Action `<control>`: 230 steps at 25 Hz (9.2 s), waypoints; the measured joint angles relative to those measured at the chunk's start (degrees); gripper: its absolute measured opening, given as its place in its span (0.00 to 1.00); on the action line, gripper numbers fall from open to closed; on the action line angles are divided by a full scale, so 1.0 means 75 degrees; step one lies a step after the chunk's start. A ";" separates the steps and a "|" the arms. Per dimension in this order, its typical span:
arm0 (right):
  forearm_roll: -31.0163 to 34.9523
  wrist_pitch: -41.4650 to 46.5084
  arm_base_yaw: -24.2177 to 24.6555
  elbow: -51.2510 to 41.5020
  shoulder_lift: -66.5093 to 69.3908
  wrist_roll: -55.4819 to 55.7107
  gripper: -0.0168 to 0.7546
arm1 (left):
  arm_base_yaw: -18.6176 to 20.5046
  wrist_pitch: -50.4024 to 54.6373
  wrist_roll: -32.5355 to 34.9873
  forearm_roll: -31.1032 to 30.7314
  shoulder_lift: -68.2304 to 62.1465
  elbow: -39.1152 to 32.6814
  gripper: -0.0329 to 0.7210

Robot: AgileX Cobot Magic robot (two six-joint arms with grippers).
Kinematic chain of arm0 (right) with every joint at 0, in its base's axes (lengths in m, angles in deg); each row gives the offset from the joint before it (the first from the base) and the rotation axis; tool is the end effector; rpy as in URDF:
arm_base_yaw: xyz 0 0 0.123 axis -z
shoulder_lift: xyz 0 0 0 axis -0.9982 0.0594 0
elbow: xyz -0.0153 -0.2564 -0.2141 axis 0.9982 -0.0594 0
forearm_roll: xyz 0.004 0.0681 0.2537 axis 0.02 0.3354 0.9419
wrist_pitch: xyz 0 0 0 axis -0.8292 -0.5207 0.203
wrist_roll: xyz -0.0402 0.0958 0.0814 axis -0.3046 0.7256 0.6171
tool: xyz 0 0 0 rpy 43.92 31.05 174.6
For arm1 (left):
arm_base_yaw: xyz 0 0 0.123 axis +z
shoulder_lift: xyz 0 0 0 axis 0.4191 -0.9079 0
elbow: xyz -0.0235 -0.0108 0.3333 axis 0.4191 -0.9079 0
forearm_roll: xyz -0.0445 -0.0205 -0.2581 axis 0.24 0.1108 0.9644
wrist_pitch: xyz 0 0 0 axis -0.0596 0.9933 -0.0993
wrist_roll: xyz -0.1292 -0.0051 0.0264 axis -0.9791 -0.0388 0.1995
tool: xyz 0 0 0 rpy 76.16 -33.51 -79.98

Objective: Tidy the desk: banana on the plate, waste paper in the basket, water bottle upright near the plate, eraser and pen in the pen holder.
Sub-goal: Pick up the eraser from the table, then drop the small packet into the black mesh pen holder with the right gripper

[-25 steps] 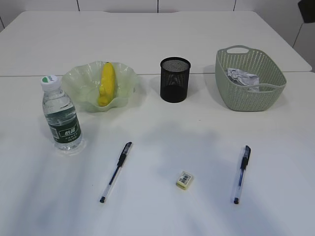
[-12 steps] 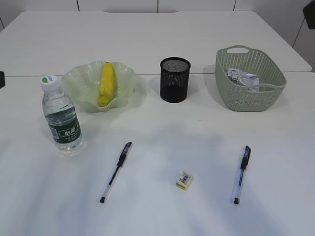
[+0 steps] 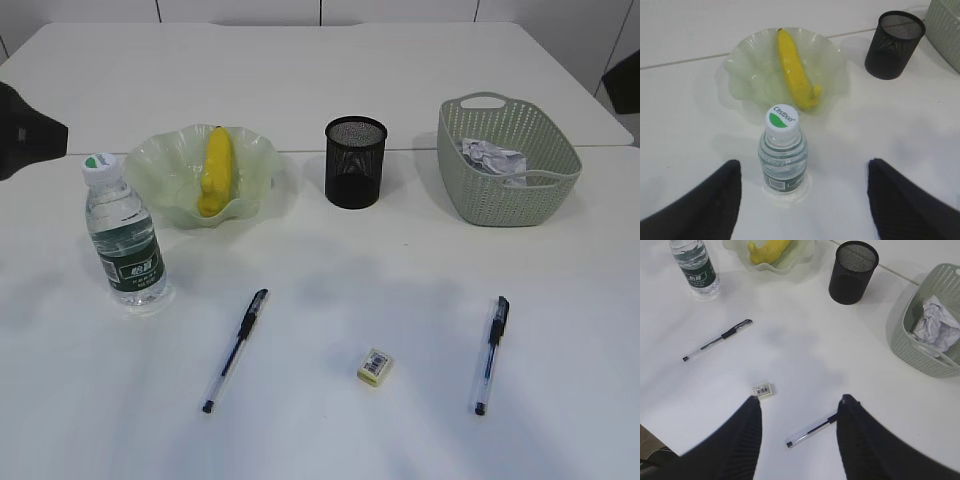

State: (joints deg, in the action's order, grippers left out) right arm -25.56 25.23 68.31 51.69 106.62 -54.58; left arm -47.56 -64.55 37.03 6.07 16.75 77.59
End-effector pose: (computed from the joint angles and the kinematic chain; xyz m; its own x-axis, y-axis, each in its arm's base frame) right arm 0.1903 0.0872 0.4294 -0.5338 -0.4390 -0.7227 -0.5818 0.8109 -0.0628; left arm 0.2363 -0.0839 0.3339 -0.5454 0.0475 -0.8368 0.2139 0.9732 -0.0842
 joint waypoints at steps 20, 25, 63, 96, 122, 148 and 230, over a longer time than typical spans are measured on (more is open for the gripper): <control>0.0221 -0.0016 0.0000 -0.0826 0.0000 -0.0090 0.50 | 0.0000 0.2540 0.4110 0.3437 -0.1307 0.2198 0.77; 0.1122 -0.0033 0.0000 -0.1098 0.0336 -0.0672 0.50 | 0.0000 0.2645 0.4129 0.3399 -0.1327 0.2201 0.75; -0.0621 -0.2205 -0.1994 -0.1098 0.5363 -0.0400 0.61 | 0.0236 0.3871 0.3429 0.1704 -0.1325 0.2201 0.73; -0.0967 -0.3229 -0.2097 -0.0417 0.7247 -0.0182 0.61 | 0.0417 0.4481 0.3395 0.1627 -0.1283 0.2213 0.73; -0.0967 -0.3069 -0.2097 -0.0389 0.7299 -0.0046 0.41 | 0.0417 0.4642 0.3395 0.1484 -0.0984 0.2213 0.72; -0.1358 -0.2222 -0.2097 0.0046 0.5780 0.0126 0.40 | 0.0417 0.4794 0.3395 0.1411 -0.0984 0.2213 0.71; -0.1407 -0.3652 0.0035 0.6673 1.0284 0.0933 0.40 | 0.0417 0.4794 0.3167 0.1368 -0.0984 0.2213 0.69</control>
State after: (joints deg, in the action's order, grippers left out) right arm -36.11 -2.17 68.57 101.73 183.76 -47.58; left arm -44.43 -28.59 60.78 16.33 9.37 94.18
